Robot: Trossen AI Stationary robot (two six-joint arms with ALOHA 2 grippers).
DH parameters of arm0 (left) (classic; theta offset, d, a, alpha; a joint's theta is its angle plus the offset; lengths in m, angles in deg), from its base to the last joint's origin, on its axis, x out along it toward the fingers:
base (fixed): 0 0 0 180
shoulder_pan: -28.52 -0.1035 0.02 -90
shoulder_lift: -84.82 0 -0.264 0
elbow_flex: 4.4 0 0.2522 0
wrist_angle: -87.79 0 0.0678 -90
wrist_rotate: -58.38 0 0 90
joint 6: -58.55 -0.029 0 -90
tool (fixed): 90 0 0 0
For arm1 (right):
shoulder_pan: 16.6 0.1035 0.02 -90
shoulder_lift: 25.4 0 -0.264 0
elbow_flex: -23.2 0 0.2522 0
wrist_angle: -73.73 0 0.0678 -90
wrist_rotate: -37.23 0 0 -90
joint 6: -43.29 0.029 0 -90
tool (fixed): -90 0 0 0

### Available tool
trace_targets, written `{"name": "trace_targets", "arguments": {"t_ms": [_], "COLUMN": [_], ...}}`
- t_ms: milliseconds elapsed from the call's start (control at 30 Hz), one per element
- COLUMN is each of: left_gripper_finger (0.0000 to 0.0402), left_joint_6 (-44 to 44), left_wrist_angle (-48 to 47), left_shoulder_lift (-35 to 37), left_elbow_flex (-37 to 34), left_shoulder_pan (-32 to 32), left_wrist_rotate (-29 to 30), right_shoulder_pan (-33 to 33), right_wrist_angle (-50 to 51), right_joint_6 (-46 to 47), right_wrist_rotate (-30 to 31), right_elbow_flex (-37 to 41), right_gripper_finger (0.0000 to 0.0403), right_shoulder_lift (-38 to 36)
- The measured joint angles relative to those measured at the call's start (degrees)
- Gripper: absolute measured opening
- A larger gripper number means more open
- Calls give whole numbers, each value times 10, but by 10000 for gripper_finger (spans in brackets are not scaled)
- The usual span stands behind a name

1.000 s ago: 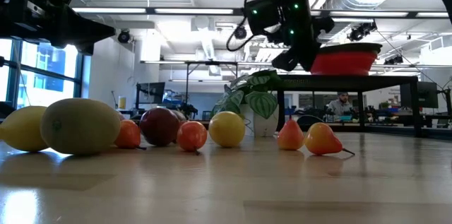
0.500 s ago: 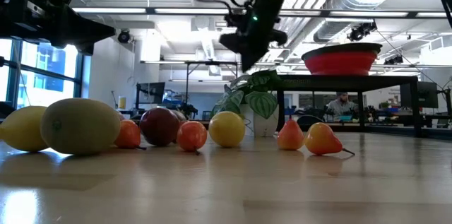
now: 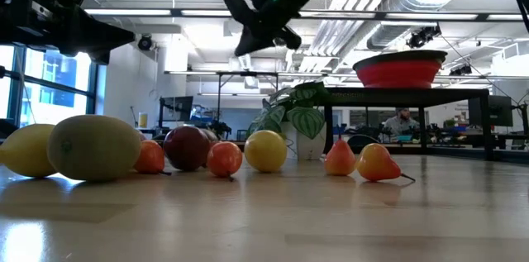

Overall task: Pick & Place Fruit
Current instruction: Put the orange pear into the red colander

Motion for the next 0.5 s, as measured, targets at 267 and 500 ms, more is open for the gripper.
{"name": "trace_targets", "arguments": {"t_ms": [267,500], "left_gripper_finger": [0,0], "left_joint_6": [0,0], "left_wrist_angle": [0,0], "left_shoulder_lift": [0,0], "left_elbow_flex": [0,0], "left_shoulder_pan": [0,0], "left_wrist_rotate": [0,0], "right_shoulder_pan": [6,12], "right_wrist_angle": [-32,-29], "right_joint_6": [1,12], "right_wrist_rotate": [3,-11], "right_elbow_flex": [0,0], "right_gripper_finger": [3,3], "right_shoulder_lift": [0,0]}}
